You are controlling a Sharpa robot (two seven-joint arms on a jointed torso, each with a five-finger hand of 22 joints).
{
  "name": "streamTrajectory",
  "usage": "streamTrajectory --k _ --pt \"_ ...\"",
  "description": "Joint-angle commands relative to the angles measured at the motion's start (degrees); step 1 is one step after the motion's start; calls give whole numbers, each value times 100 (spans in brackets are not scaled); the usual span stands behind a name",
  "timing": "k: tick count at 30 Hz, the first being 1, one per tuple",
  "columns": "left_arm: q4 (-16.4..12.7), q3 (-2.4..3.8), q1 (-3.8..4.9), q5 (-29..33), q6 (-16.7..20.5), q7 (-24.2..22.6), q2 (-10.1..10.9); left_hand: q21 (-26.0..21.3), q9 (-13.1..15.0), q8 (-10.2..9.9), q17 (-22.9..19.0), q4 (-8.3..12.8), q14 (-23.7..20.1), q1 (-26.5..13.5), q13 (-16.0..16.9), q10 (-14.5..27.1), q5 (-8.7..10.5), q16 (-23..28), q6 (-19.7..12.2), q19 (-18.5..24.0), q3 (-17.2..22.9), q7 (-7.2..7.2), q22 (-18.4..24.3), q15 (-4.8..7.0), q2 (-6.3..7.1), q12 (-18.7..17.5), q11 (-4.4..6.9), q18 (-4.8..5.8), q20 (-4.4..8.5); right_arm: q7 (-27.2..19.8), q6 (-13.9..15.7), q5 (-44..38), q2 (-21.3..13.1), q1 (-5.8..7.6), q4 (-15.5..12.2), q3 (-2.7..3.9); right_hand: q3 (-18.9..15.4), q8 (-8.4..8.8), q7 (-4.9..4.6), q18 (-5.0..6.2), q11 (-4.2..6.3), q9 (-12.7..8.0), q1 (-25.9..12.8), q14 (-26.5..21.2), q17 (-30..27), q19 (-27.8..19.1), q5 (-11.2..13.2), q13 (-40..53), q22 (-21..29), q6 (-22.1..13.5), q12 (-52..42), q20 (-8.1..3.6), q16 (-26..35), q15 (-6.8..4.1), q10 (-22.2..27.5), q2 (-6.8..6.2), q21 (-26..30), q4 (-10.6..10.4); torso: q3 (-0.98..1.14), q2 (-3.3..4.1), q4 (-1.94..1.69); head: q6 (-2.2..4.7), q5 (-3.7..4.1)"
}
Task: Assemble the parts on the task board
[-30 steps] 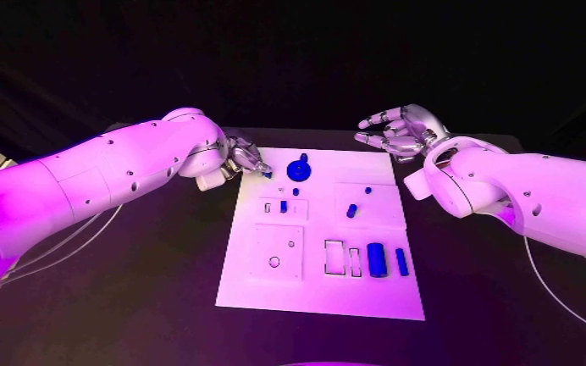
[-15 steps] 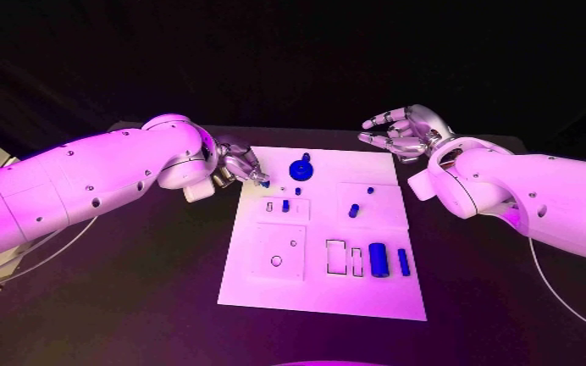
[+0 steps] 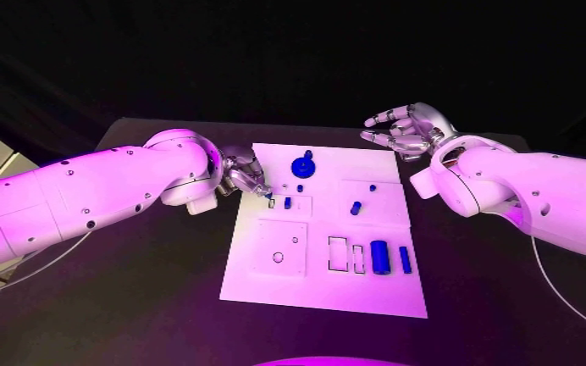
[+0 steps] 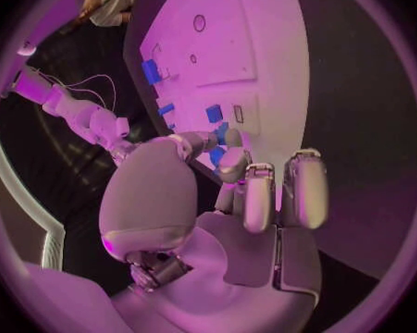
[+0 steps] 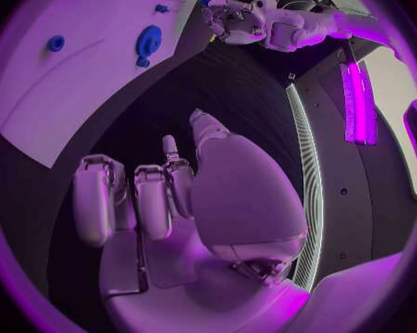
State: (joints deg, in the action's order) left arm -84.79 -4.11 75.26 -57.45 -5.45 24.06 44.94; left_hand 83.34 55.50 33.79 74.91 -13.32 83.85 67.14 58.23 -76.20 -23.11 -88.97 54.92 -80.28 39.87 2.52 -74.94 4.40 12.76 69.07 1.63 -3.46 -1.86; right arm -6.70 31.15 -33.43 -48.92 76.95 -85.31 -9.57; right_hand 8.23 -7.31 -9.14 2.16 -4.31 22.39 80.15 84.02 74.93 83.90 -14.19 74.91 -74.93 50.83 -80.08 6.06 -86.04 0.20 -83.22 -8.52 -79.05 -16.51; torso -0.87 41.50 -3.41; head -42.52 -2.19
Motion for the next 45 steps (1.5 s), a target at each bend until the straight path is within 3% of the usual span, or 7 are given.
streamTrajectory --k 1,14,45 --pt "-51 -30 -50 -339 325 217 -28 24 -1 -15 1360 1168 573 -52 9 -43 -27 -29 36 -44 1127 -9 -258 38 1 39 16 32 6 -48 -84 -34 -6 -7 -7 0 -23 -32 -9 54 2 6 -34 363 531 90 0 752 -707 -44 -5 -24 19 -29 24 24 20 12 5 10 14 -8 -13" --pt "-72 -96 -183 -529 403 352 -130 29 0 -17 1350 1176 571 -71 32 -59 -57 -24 47 -50 1135 -11 -265 41 3 54 17 33 9 -49 -95 -32 -19 -19 -10 0 -25 -41 -8 52 4 9 -41 365 533 97 -13 752 -713 -44 -8 -25 20 -31 21 23 13 10 7 12 16 -47 -5" --pt "-70 -103 -199 -628 74 364 -177 28 0 -20 1357 1197 573 -81 47 -70 -80 -27 54 -48 1143 -15 -263 43 13 63 21 33 11 -54 -109 -32 -19 -32 -4 0 -25 -41 -8 52 4 9 -41 365 533 97 -13 752 -713 -44 -8 -25 20 -31 21 23 13 10 10 9 20 -86 -2"
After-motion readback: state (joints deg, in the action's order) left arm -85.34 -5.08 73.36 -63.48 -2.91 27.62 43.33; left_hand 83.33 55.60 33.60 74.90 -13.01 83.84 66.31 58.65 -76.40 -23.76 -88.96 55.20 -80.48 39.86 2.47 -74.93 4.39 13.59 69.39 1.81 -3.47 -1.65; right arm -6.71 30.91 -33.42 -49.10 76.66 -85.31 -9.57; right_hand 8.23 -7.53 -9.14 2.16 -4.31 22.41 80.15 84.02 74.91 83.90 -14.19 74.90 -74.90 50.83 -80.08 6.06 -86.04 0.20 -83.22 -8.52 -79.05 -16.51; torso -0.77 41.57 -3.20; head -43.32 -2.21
